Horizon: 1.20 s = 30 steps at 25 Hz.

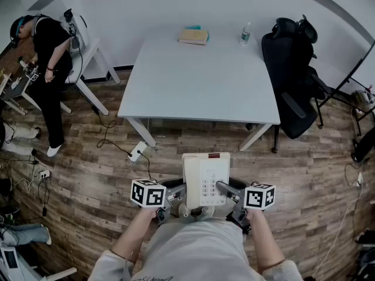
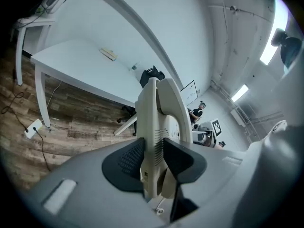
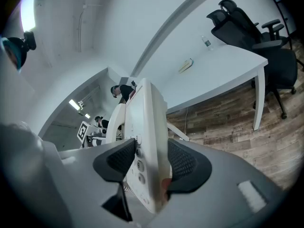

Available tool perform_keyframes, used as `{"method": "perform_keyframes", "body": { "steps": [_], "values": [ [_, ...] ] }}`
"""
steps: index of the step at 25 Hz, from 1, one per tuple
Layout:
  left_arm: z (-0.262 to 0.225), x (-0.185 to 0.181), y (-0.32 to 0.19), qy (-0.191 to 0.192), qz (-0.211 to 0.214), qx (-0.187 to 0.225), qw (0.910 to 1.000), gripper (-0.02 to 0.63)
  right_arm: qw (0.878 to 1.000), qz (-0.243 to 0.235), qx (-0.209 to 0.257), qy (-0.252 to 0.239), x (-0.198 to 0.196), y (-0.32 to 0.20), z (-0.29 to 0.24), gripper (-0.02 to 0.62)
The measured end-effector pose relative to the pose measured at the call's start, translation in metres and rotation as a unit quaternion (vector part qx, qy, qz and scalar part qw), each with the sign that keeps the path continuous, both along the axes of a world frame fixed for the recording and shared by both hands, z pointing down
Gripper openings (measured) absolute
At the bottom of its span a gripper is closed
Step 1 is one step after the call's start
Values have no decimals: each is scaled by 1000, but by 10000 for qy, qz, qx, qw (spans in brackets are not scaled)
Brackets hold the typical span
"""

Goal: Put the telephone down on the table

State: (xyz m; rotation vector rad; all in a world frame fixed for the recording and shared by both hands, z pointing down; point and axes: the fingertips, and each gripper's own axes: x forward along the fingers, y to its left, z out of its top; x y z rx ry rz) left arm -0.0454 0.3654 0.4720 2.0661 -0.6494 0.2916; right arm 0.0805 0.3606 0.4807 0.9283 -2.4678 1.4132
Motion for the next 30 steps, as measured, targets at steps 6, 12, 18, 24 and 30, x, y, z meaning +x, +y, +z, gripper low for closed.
{"method": "perform_keyframes", "body": {
  "steps": [6, 12, 18, 24, 30],
  "values": [
    [0, -3, -6, -36, 92, 20, 9999, 143, 10000, 39, -48, -22, -3, -3, 2, 225],
    [2, -4, -8, -24, 114, 15, 9999, 143, 9999, 105, -40, 1, -5, -4, 3, 227],
    [1, -14, -12, -11, 195, 33, 9998, 143, 9999, 134, -47, 17, -15, -5, 1, 227],
    [-2, -32, -12, 8, 247, 75, 9997, 143, 9998, 184, 9, 41, -32, -5, -2, 227],
    [-1, -47, -6, 7, 305, 139, 9994, 143, 9996, 259, 79, 31, -47, 2, -1, 227]
  ]
}}
